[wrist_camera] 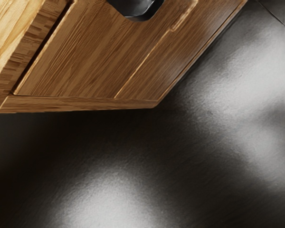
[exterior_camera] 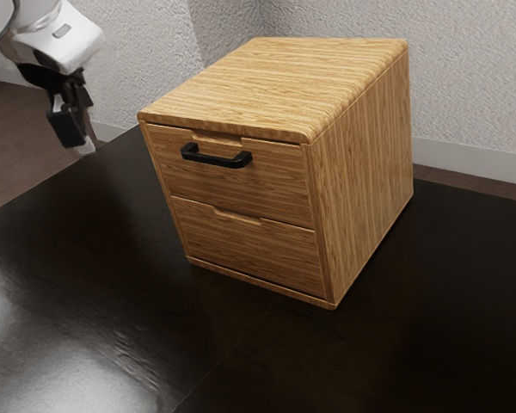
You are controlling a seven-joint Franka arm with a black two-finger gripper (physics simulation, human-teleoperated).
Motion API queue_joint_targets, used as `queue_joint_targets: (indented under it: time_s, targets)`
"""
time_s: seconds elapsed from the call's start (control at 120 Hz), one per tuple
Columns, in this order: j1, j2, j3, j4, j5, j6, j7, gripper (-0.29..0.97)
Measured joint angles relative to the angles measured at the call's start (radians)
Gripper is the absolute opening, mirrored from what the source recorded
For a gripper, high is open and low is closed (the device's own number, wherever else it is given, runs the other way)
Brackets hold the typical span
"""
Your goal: Pull the drawer handle with one arm to open the drawer
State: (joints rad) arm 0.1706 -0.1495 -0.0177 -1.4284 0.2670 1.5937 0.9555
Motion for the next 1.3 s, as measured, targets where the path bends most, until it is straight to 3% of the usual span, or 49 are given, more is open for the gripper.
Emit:
queue_joint_targets:
  time_s: [0.208, 0.675, 0.933, 1.3]
  targets:
    - [-0.008, 0.015, -0.074, 0.011, -0.001, -0.011, 0.058, 0.65]
    - [-0.033, 0.054, -0.089, 0.008, 0.000, -0.020, 0.136, 0.65]
    - [-0.041, 0.060, -0.164, 0.065, 0.000, -0.017, 0.159, 0.65]
    - [-0.021, 0.129, -0.203, 0.109, -0.006, 0.024, 0.183, 0.65]
